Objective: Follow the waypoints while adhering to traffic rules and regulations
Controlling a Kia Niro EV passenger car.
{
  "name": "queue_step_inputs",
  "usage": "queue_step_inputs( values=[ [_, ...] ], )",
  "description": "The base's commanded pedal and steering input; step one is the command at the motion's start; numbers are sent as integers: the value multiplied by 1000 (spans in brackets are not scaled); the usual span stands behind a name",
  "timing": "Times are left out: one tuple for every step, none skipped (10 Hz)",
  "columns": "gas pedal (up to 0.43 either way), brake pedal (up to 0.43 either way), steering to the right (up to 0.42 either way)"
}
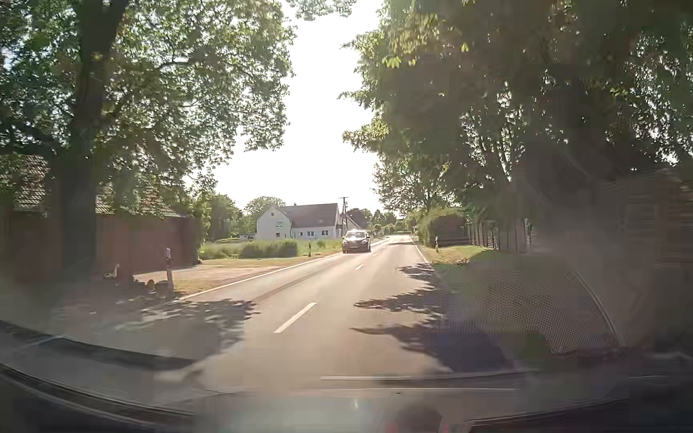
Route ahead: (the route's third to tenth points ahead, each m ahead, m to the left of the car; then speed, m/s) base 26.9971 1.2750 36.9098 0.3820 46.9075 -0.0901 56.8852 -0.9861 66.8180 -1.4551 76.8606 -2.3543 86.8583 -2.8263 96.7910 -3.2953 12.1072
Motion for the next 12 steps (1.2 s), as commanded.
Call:
queue_step_inputs(
  values=[
    [118,6,19],
    [150,6,18],
    [169,6,16],
    [177,6,14],
    [177,6,12],
    [177,6,12],
    [177,6,11],
    [177,6,11],
    [177,6,9],
    [177,6,9],
    [177,6,9],
    [177,6,9]
  ],
)
